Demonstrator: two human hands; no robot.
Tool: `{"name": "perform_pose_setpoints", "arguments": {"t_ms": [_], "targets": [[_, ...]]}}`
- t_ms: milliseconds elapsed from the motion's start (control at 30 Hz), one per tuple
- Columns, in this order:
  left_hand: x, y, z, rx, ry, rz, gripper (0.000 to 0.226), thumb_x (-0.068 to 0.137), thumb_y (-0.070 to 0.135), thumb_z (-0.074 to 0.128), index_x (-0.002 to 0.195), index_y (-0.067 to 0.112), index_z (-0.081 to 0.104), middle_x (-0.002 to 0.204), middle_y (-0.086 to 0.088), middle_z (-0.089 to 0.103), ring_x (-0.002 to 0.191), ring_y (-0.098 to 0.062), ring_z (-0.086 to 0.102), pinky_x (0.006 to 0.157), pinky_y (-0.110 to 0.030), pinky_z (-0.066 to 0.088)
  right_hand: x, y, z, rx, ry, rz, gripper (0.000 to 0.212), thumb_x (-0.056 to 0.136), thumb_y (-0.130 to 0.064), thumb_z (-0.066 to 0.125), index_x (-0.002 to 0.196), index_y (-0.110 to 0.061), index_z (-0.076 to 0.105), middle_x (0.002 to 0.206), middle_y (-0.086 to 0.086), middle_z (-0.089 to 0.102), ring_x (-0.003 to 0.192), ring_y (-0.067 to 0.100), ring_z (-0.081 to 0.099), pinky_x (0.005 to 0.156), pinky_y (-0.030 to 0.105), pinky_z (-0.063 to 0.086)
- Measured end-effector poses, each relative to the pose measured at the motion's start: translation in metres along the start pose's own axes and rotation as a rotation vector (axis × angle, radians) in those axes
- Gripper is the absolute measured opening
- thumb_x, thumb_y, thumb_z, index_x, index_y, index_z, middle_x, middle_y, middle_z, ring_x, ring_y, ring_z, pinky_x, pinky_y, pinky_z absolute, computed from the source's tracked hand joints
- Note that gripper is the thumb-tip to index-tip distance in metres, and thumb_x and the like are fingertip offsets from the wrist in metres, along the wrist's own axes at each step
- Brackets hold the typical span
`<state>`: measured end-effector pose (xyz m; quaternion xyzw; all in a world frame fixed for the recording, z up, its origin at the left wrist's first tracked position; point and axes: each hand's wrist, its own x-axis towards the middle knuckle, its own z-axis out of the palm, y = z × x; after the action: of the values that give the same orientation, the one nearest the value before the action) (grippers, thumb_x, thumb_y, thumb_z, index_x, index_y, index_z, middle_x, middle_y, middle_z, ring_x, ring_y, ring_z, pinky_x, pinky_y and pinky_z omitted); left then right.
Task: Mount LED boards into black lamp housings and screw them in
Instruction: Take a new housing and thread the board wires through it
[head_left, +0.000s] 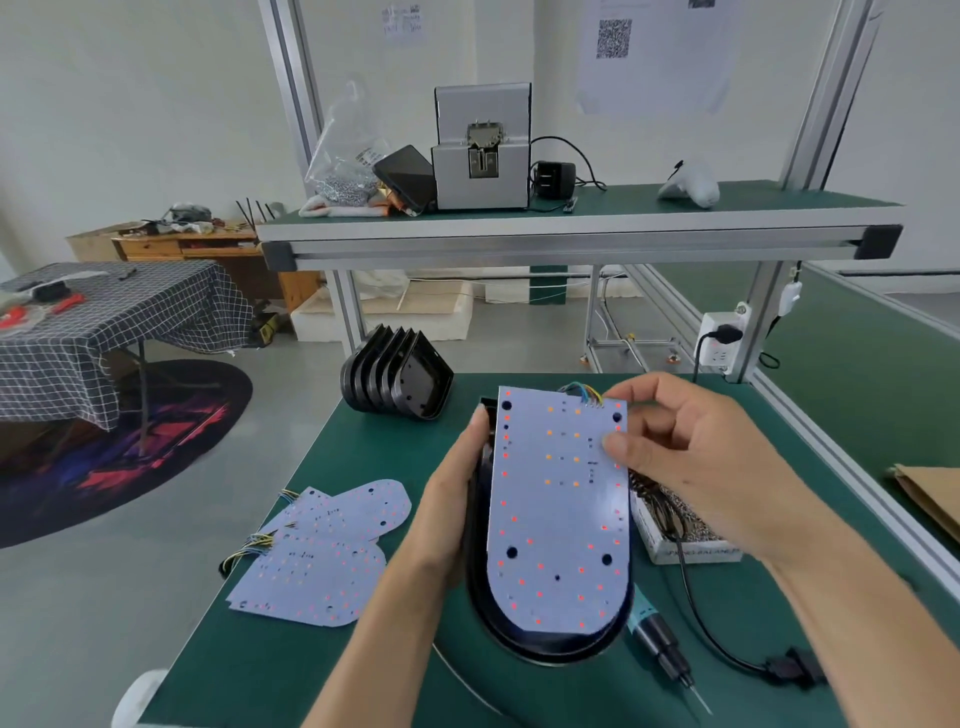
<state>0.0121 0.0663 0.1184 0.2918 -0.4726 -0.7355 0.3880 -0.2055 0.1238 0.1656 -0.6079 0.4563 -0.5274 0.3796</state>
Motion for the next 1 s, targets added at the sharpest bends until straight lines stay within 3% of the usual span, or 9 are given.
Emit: {"name": "perform_pose_setpoints", "arguments": {"t_ms": [200, 300, 400, 467, 533, 633, 800, 900, 1000], "targets": [[0.005, -0.003, 0.003, -0.119, 0.050, 0.052, 0.076, 0.098, 0.069, 0.050, 0.142, 0.008, 0.062, 0.146, -0.021, 0.058, 0.136, -0.040, 0.055, 0.117, -0.052, 0.038, -0.001, 0.014, 0.009, -0.167, 0.082, -0.120, 0.030, 0.090, -0.019, 0.080, 0.105, -0.042, 0.068, 0.073, -0.002, 0.069, 0.061, 0.013, 0.046, 0.060, 0.019, 0.042], [0.006, -0.004, -0.001, -0.119, 0.061, 0.076, 0.060, 0.101, 0.063, 0.050, 0.124, 0.012, 0.072, 0.126, -0.012, 0.069, 0.115, -0.031, 0.065, 0.104, -0.043, 0.049, -0.007, 0.017, 0.009, -0.365, 0.071, -0.149, 0.034, 0.090, -0.022, 0.081, 0.112, -0.044, 0.065, 0.080, -0.006, 0.067, 0.061, 0.010, 0.048, 0.062, 0.020, 0.044], [0.005, -0.006, -0.001, -0.098, 0.038, 0.099, 0.048, 0.103, 0.058, 0.047, 0.100, 0.021, 0.078, 0.105, -0.002, 0.075, 0.095, -0.020, 0.070, 0.082, -0.030, 0.056, -0.014, 0.020, 0.010, -0.511, 0.111, -0.241, 0.037, 0.086, -0.038, 0.081, 0.116, -0.049, 0.061, 0.111, -0.015, 0.061, 0.099, 0.010, 0.062, 0.085, 0.014, 0.046], [0.003, -0.007, 0.001, -0.103, 0.032, 0.101, 0.053, 0.102, 0.060, 0.046, 0.112, 0.017, 0.077, 0.120, -0.008, 0.074, 0.107, -0.026, 0.069, 0.090, -0.035, 0.056, -0.017, 0.023, 0.016, -0.443, 0.116, -0.253, 0.038, 0.087, -0.049, 0.073, 0.122, -0.049, 0.058, 0.134, -0.021, 0.050, 0.129, 0.010, 0.055, 0.101, 0.014, 0.045], [0.001, -0.006, 0.006, -0.078, 0.028, 0.129, 0.061, 0.102, 0.061, 0.044, 0.122, 0.012, 0.074, 0.131, -0.015, 0.070, 0.118, -0.032, 0.067, 0.099, -0.041, 0.055, -0.019, 0.032, 0.023, -0.355, 0.136, -0.212, 0.037, 0.092, -0.052, 0.067, 0.127, -0.046, 0.055, 0.149, -0.022, 0.043, 0.142, 0.014, 0.047, 0.111, 0.030, 0.045], [0.000, -0.004, 0.011, -0.061, 0.026, 0.149, 0.069, 0.102, 0.064, 0.038, 0.132, 0.009, 0.070, 0.137, -0.019, 0.067, 0.126, -0.035, 0.064, 0.106, -0.046, 0.053, -0.025, 0.041, 0.034, -0.121, 0.123, -0.106, 0.042, 0.091, -0.053, 0.069, 0.129, -0.044, 0.053, 0.134, -0.014, 0.064, 0.117, 0.017, 0.067, 0.101, 0.050, 0.055], [0.002, -0.002, 0.009, -0.136, 0.066, 0.089, 0.086, 0.092, 0.081, 0.030, 0.128, 0.016, 0.074, 0.133, -0.016, 0.070, 0.122, -0.033, 0.068, 0.092, -0.040, 0.059, -0.027, 0.040, 0.044, 0.205, 0.236, -0.124, 0.034, 0.090, -0.026, 0.073, 0.120, -0.035, 0.061, 0.111, -0.006, 0.076, 0.095, 0.011, 0.074, 0.076, 0.023, 0.060], [-0.002, -0.006, 0.009, -0.100, -0.014, 0.059, 0.062, 0.101, 0.066, 0.039, 0.108, 0.023, 0.083, 0.118, -0.005, 0.077, 0.107, -0.019, 0.075, 0.085, -0.031, 0.060, -0.027, 0.035, 0.047, 0.239, 0.285, -0.145, 0.035, 0.088, -0.021, 0.076, 0.118, -0.034, 0.065, 0.107, -0.007, 0.076, 0.090, 0.009, 0.074, 0.071, 0.020, 0.059], [-0.004, -0.023, 0.008, 0.007, 0.018, 0.129, 0.016, 0.070, 0.036, 0.072, 0.057, 0.027, 0.075, 0.065, 0.011, 0.068, 0.061, -0.008, 0.063, 0.059, -0.019, 0.052, -0.029, 0.031, 0.050, 0.160, 0.303, -0.197, 0.040, 0.087, -0.020, 0.080, 0.121, -0.037, 0.065, 0.096, -0.013, 0.075, 0.080, 0.002, 0.071, 0.067, 0.016, 0.057]]}}
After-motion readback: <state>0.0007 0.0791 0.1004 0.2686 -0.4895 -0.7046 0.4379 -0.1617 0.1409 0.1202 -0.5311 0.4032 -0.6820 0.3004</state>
